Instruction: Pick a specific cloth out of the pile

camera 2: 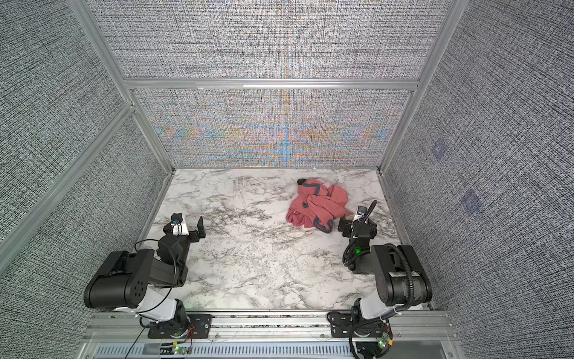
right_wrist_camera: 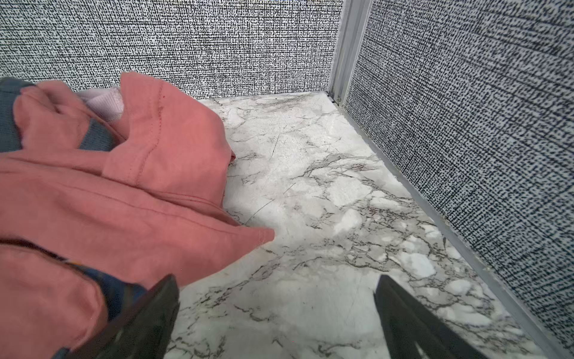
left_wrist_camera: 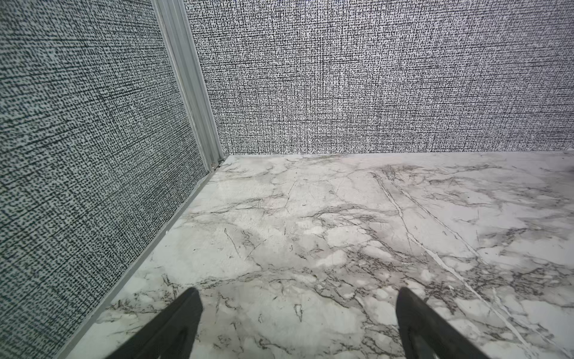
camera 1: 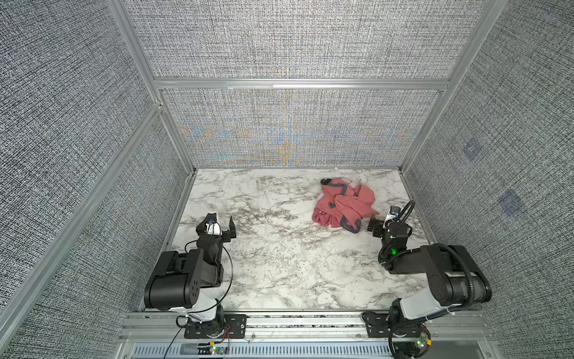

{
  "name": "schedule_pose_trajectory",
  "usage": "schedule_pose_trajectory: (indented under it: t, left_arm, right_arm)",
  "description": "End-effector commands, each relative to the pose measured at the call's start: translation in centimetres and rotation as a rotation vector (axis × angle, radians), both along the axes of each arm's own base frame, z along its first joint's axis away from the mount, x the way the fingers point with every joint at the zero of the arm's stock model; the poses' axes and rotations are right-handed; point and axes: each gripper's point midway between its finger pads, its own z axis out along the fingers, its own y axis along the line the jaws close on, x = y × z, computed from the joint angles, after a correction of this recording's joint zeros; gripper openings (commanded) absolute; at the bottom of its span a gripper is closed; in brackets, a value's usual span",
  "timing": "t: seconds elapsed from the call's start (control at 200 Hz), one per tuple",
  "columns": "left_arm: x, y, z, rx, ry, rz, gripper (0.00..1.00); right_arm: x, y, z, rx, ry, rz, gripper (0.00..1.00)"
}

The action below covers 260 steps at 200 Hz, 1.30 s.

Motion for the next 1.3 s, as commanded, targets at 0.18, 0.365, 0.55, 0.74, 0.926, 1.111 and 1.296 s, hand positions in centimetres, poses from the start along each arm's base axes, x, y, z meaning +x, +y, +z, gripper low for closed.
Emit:
schedule_pose_trajectory:
  t: [0.18,0.365,0.55,0.74,0.926,1.111,1.296]
  left_arm:
    - [0.13,0.05,1.02,-0.003,-0.04,0.003,0.99]
    - [0.12,0.06,1.04,-0.004,-0.041,0.003,0.99]
    - [0.11,0.07,1.02,-0.004,-0.04,0.003,0.99]
    - [0.12,0.06,1.06,-0.003,-0.042,0.003,0.99]
    - [0.13,0.07,1.04,-0.004,-0.041,0.003,0.99]
    - [0.18,0.02,1.0,-0.001,-0.039,0.001,0.99]
    - [0.2,0.17,1.43,0.002,-0.047,0.008,0.8]
  right_arm:
    - [0.11,-0.1,0.5,0.001,-0.021,-0.006,0.99]
    - [0.12,-0.09,0.51,0.001,-0.022,-0.005,0.99]
    - [0.2,-0.1,0.53,0.013,-0.022,-0.002,0.99]
    - [0.19,-0.1,0.47,0.012,-0.021,-0.002,0.99]
    - [0.17,-0.1,0.49,0.013,-0.022,-0.003,1.0]
    - [0.17,-0.1,0.44,0.011,-0.02,-0.002,0.99]
    - [0.2,-0.11,0.53,0.016,-0.022,0.002,0.92]
